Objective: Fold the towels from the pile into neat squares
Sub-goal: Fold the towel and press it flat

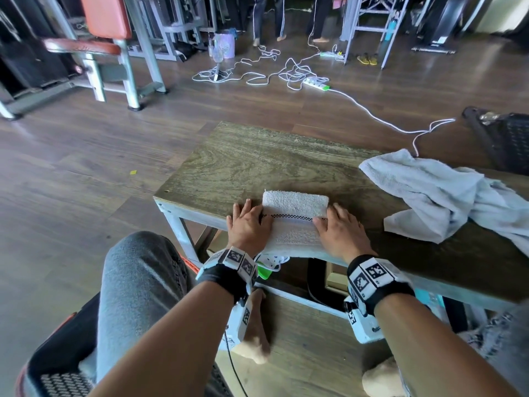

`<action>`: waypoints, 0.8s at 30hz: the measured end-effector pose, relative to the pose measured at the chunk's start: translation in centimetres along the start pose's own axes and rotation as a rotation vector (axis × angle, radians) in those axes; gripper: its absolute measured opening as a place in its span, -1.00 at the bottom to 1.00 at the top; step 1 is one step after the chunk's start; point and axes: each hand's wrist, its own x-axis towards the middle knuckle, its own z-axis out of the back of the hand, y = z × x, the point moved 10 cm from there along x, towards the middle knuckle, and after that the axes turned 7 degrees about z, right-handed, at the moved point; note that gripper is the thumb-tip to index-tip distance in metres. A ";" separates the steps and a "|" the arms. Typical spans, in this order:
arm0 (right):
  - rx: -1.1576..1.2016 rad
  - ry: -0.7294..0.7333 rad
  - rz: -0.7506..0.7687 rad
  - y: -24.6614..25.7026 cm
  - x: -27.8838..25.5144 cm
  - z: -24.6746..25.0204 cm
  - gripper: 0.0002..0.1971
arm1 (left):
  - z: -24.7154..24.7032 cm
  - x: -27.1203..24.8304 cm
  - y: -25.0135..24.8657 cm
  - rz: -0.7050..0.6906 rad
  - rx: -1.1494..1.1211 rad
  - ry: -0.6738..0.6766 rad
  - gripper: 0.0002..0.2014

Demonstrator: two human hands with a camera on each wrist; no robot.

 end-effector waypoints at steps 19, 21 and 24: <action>0.712 -0.008 -0.246 0.3 -7.6 7.5 -0.14 | 7.6 -7.7 -10.4 -0.118 -0.755 0.298 -0.68; 0.812 -0.119 -0.222 0.9 -8.0 8.8 -0.13 | 9.0 -8.6 -10.6 -0.122 -0.823 0.287 -0.66; 0.945 -0.174 -0.190 2.6 -7.9 9.9 0.07 | 11.6 -9.5 -10.5 -0.168 -0.881 0.221 -0.79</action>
